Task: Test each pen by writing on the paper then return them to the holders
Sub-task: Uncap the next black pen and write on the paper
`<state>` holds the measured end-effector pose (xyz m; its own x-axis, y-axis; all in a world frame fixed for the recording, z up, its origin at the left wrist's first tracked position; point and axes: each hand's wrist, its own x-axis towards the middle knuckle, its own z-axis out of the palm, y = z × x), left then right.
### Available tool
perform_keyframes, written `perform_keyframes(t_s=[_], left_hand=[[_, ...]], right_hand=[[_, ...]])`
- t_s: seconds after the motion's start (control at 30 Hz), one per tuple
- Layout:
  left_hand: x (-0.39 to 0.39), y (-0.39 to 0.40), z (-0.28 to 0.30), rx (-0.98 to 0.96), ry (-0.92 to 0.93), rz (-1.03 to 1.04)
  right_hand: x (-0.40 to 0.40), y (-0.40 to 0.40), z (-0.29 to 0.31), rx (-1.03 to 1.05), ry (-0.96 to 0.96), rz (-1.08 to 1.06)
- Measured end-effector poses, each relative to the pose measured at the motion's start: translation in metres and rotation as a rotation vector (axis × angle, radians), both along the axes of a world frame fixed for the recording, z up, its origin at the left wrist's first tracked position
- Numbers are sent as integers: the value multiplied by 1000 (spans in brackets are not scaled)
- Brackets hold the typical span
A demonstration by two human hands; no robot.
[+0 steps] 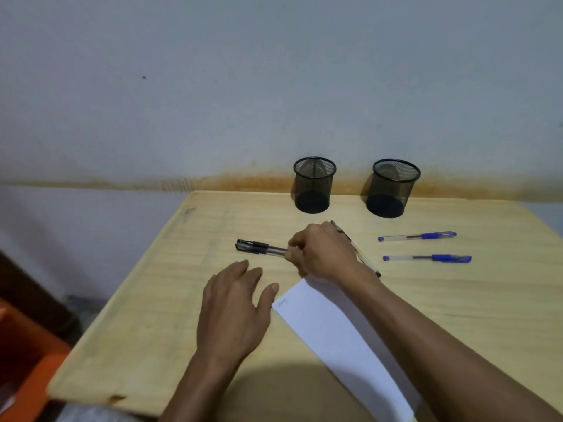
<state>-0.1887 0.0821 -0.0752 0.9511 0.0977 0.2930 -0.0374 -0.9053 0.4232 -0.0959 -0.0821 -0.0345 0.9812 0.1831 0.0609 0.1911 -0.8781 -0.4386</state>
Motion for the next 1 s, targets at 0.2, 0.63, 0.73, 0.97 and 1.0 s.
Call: perform_keyframes(t_s=[0.2,0.63,0.73,0.97,1.0], left_hand=[[-1,2,-2,9,-8,0],[-5,-4,12,-245,-111,91],[-7,-13,30,-203,-287,8],[6,-55,55,-93,-234,-249],[5,-61,56,-93,-235,-279]], right_hand=[[6,2,-7,50,54,30],[-27,-43,32,514,-33,0],[-50,-68,44,600,32,21],[-76,-95,49,1027,121,-115],[-78,-95,47,1089,117,-154]])
